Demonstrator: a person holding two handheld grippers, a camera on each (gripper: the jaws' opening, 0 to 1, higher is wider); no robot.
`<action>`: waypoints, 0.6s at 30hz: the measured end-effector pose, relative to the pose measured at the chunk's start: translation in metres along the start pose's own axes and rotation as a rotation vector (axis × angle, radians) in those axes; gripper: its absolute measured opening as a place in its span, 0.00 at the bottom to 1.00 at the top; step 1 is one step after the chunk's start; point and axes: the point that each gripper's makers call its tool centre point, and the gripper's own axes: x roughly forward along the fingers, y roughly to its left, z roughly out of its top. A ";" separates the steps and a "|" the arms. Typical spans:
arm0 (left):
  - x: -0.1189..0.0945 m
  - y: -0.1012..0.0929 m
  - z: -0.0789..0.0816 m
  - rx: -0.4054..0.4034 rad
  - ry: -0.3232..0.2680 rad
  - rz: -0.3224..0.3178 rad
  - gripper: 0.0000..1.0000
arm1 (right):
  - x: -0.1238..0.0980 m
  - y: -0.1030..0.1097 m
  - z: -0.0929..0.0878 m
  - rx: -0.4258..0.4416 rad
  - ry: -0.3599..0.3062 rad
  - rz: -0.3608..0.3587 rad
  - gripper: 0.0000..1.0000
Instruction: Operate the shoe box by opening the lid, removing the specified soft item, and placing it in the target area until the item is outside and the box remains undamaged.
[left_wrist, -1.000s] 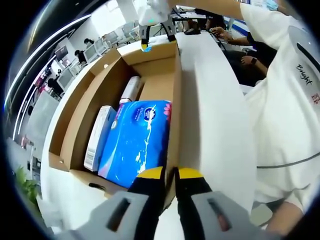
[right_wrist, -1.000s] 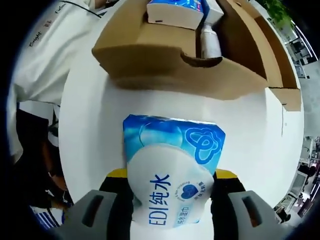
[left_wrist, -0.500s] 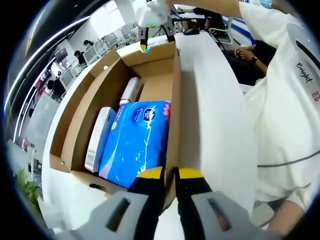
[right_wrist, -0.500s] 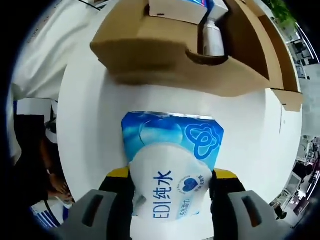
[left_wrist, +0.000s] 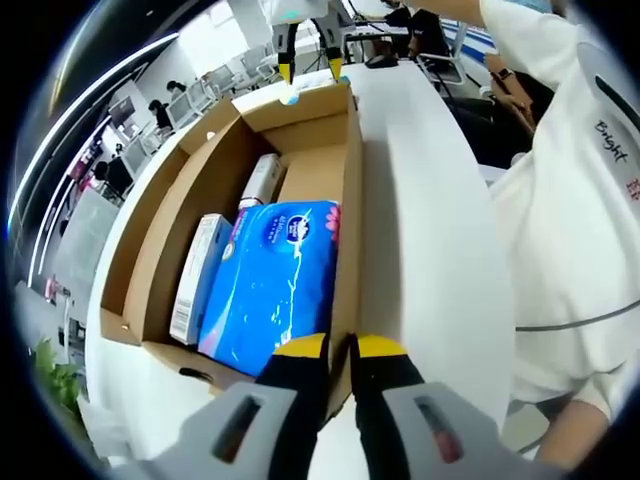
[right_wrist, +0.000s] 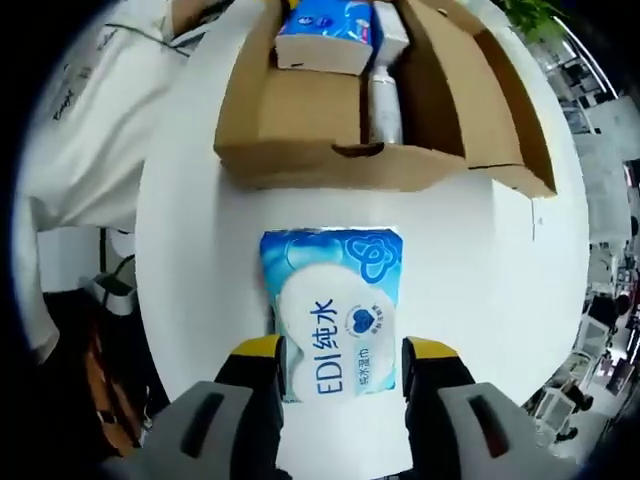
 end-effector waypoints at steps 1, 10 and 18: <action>0.000 0.000 0.000 0.000 -0.003 -0.002 0.08 | -0.001 -0.004 0.001 0.057 -0.013 -0.018 0.42; 0.000 0.000 0.000 -0.012 -0.011 -0.002 0.08 | -0.027 -0.017 0.033 0.101 -0.261 -0.089 0.37; 0.000 -0.001 0.000 -0.003 -0.008 0.008 0.09 | -0.051 -0.016 0.048 0.083 -0.341 -0.116 0.30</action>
